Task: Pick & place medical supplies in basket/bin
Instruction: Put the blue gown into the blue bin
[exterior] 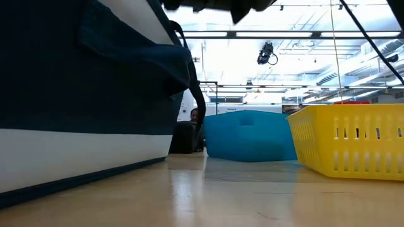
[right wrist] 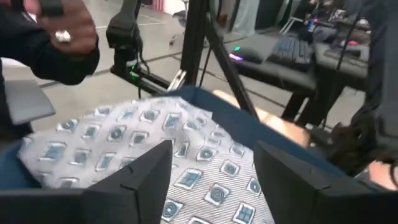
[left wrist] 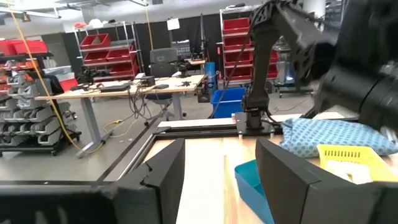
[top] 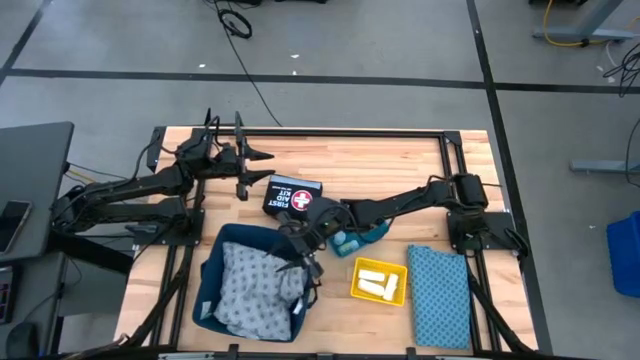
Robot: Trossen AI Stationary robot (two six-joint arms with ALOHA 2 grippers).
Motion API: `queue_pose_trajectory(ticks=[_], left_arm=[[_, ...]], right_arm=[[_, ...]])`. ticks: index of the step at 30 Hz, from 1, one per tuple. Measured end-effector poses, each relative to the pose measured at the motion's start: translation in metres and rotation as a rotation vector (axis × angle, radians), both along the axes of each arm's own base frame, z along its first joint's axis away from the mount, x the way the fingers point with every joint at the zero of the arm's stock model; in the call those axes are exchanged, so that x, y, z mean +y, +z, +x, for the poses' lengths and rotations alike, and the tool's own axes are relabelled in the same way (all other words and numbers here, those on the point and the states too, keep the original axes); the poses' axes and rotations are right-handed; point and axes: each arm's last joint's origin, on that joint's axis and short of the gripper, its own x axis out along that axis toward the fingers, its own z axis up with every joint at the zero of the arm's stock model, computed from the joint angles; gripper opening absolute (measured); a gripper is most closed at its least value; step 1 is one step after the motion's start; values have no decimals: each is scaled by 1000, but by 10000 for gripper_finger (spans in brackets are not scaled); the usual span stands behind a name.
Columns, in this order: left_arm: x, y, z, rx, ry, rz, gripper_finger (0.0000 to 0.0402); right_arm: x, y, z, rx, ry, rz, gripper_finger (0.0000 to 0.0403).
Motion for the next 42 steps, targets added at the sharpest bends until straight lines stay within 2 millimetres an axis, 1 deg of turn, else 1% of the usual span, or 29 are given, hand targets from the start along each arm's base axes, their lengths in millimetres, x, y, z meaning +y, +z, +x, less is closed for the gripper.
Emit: queue_pose_trajectory(ticks=[3, 6, 8, 10, 13, 14, 19, 22, 25, 29, 33, 39, 42], left_arm=[[0, -1, 0, 9, 6, 4, 183], [0, -1, 0, 10, 6, 1, 183], [0, -2, 0, 20, 5, -4, 183], [0, -3, 0, 27, 2, -14, 183], [0, -6, 1, 56, -22, -30, 183], [-1, -7, 2, 65, -27, -36, 183], [-3, -8, 3, 74, -41, -42, 183], [-6, -8, 4, 74, -57, -36, 183], [-9, -7, 5, 65, -68, -25, 183], [-10, -6, 6, 54, -56, -19, 183], [-11, -6, 7, 52, -58, -8, 183], [-11, -5, 7, 47, -58, -13, 183], [-11, -5, 7, 46, -62, -16, 183]], right_arm=[[4, 17, -7, -30, -19, -6, 235], [9, 31, -15, -29, -15, -19, 213], [11, 37, -21, -16, -7, -25, 179], [11, 38, -26, 41, -9, -38, 129], [11, 33, -35, 171, -59, -83, 35], [10, 30, -37, 218, -91, -110, 18], [9, 9, -55, 483, -262, -278, 5], [13, 0, -72, 670, -316, -352, 4], [20, -4, -92, 823, -374, -423, 3], [28, 1, -117, 970, -440, -469, 2], [39, 14, -138, 1041, -472, -458, 1], [51, 32, -175, 1229, -485, -372, 1], [59, 37, -192, 1336, -520, -321, 1]])
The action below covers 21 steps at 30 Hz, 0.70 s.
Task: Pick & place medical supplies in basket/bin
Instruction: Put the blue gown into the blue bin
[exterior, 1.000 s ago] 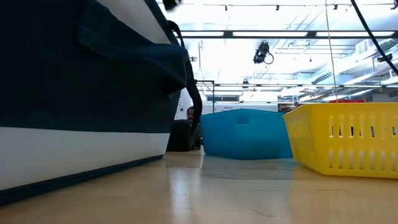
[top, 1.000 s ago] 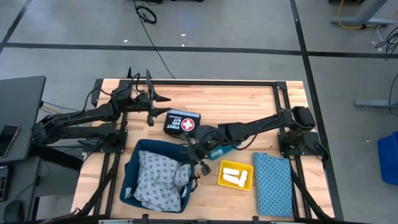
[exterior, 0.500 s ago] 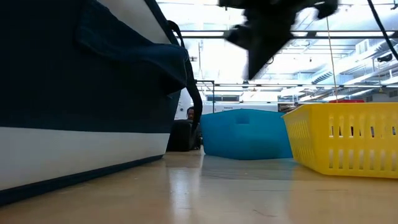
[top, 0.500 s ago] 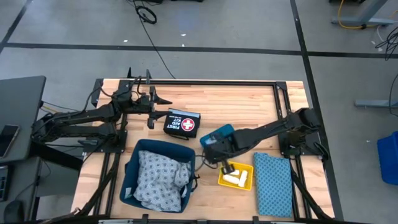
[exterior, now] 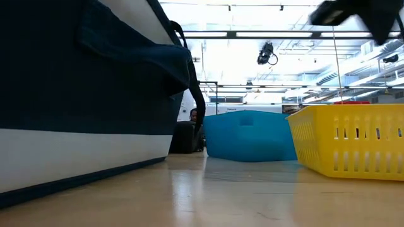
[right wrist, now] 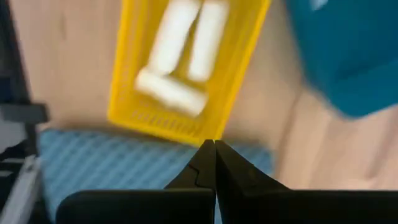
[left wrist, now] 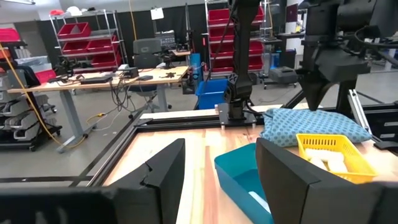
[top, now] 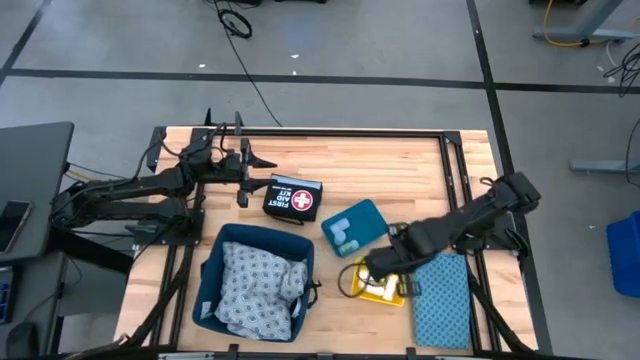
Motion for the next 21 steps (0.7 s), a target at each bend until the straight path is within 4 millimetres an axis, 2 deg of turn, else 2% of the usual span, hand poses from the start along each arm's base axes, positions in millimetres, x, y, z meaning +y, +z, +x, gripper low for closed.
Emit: queue_pose_trajectory(ticks=[5, 9, 13, 17, 21], left_arm=[[0, 0, 0, 0, 0, -2, 183], [0, 0, 0, 0, 0, -2, 183], [0, 0, 0, 0, 0, -2, 183], [0, 0, 0, 0, 0, -2, 183], [0, 0, 0, 0, 0, -2, 183]], right_arm=[[18, -14, -29, 117, -115, 25, 1], [30, -39, -51, 205, -199, 50, 0], [40, -70, -64, 200, -245, 130, 0], [42, -102, -77, 225, -287, 160, 0], [35, -128, -93, 267, -316, 130, 0]])
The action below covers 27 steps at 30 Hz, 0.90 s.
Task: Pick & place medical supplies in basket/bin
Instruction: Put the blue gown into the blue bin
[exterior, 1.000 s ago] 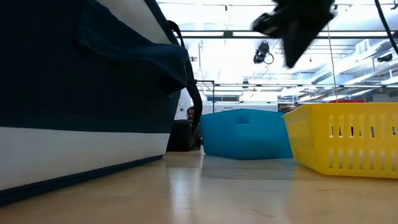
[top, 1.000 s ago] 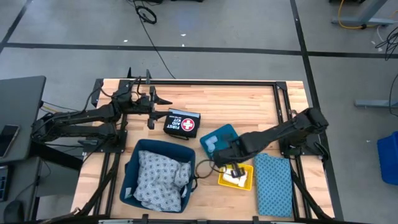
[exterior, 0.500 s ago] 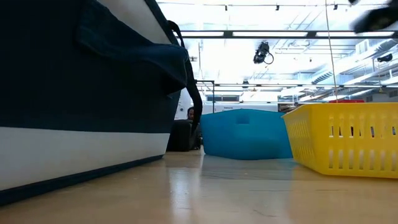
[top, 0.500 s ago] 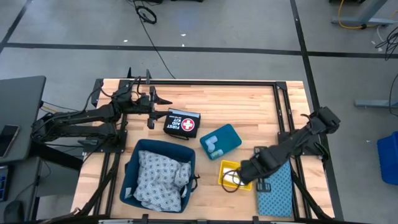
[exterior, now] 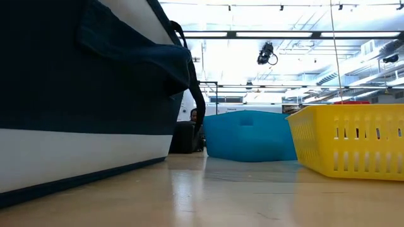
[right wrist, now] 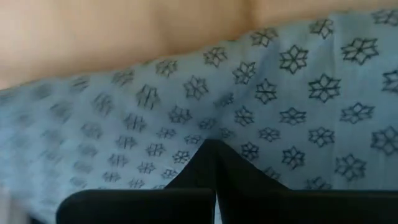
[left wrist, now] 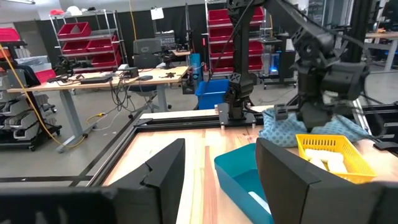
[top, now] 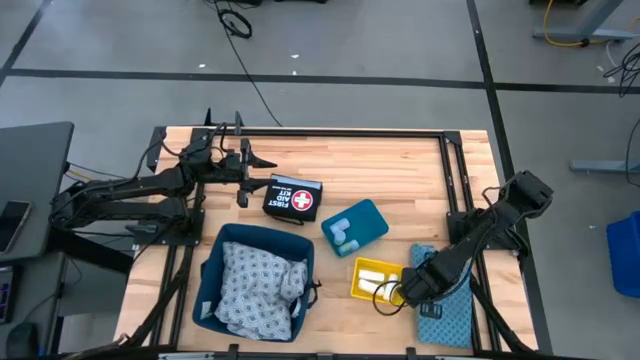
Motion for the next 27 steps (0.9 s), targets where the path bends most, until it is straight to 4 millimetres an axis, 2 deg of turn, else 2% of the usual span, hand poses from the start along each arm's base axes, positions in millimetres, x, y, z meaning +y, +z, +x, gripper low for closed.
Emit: queue_pose_trajectory(ticks=[4, 8, 13, 19, 27], left_arm=[[0, 0, 0, 0, 0, 0, 183], [0, 0, 0, -1, 0, -6, 183], [0, 0, 0, 0, 0, -7, 183], [0, 0, 0, 0, 1, -6, 183], [0, 0, 0, 0, 0, -4, 183]], right_arm=[[-15, -17, -13, 44, 8, -66, 0], [-31, -26, -14, 52, 14, -109, 0], [-54, -26, -5, 32, 17, -210, 0], [-83, -21, 9, -47, 61, -525, 0], [-121, -21, 26, -79, 159, -630, 0]])
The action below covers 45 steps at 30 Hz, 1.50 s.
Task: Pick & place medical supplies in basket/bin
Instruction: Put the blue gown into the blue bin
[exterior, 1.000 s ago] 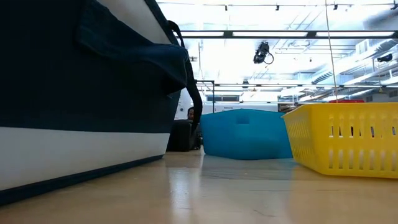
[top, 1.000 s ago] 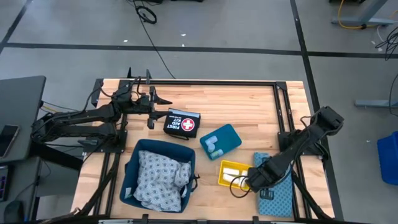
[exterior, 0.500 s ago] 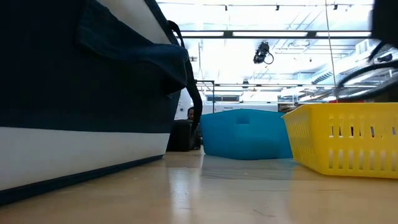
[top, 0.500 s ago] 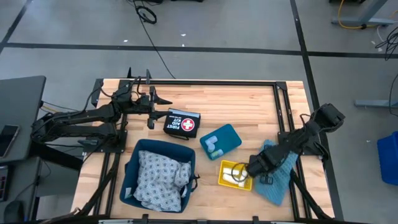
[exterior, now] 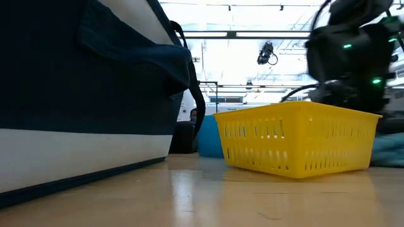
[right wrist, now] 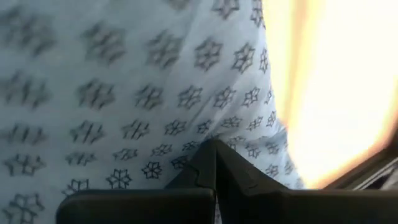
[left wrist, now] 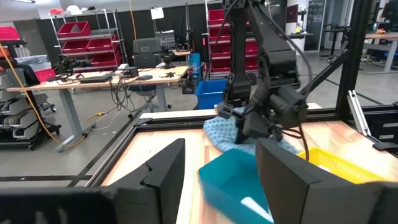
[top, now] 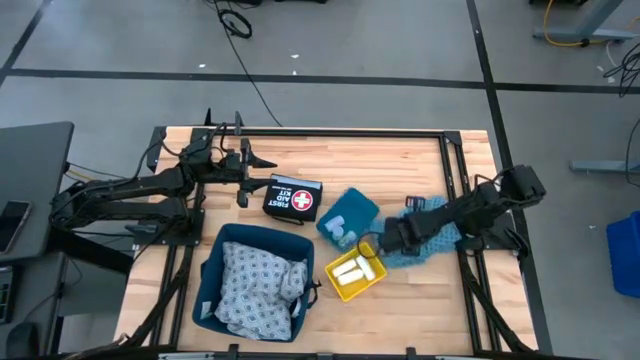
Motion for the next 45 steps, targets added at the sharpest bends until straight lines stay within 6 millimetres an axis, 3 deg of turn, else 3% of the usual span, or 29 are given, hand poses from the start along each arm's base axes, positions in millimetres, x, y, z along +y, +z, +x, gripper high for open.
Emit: queue_pose_trajectory(ticks=[7, 12, 20, 25, 29, 35, 41, 45], left_arm=[[0, 0, 0, 0, 0, 0, 183], [0, 0, 0, 0, 0, 0, 183], [0, 0, 0, 3, 1, 10, 183], [0, -1, 0, 14, 1, 4, 183], [0, -1, 0, 14, 0, 2, 183], [0, -1, 0, 15, 1, 7, 183], [0, -1, 0, 15, 1, 8, 183], [0, -1, 0, 15, 1, 9, 183]], right_arm=[[-31, 0, 15, -58, 33, -115, 0], [-32, 3, 13, -37, 43, -144, 0], [-10, 33, 17, -158, 87, -144, 0], [21, 55, 20, -265, 209, -104, 0], [45, 59, 18, -298, 284, -18, 11], [69, 59, 6, -313, 307, 46, 101], [79, 56, 0, -310, 260, 98, 226], [83, 47, -1, -274, 210, 113, 282]])
